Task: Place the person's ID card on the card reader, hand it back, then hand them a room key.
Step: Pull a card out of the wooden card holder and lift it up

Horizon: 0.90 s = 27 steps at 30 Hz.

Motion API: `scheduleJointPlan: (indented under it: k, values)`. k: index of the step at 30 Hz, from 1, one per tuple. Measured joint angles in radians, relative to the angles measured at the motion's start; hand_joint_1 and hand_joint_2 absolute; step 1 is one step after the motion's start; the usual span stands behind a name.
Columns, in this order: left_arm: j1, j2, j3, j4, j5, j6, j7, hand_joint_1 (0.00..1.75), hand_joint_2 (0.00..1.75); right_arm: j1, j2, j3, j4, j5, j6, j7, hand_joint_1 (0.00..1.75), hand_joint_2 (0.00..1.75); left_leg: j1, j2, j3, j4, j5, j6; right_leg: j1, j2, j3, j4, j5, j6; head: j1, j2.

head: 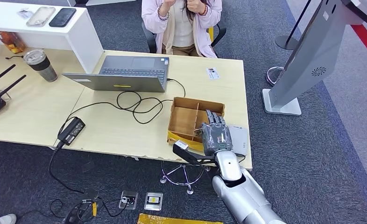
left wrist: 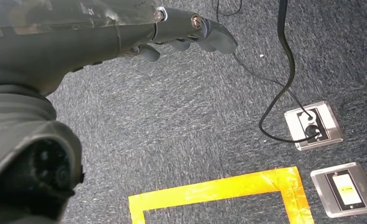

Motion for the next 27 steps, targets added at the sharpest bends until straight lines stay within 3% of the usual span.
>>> scheduleJointPlan:
  k: [15,27]
  values:
    - [0.000,-0.009,0.028,0.001,-0.006,0.021,-0.010,0.00,0.00,-0.033,0.028,0.000,0.035,-0.018,-0.016,-0.033,1.75,1.75,0.000,0.000,0.000,0.000,0.000,0.000,0.000,0.000,0.000,0.000,0.000,0.000,0.000,0.000]
    - [0.000,-0.020,0.072,0.008,-0.078,0.033,-0.043,0.00,0.00,-0.228,0.004,-0.021,0.045,0.038,-0.002,-0.047,1.75,1.75,0.000,0.000,0.000,0.000,0.000,0.000,0.000,0.000,0.000,0.000,0.001,0.000,0.000,0.000]
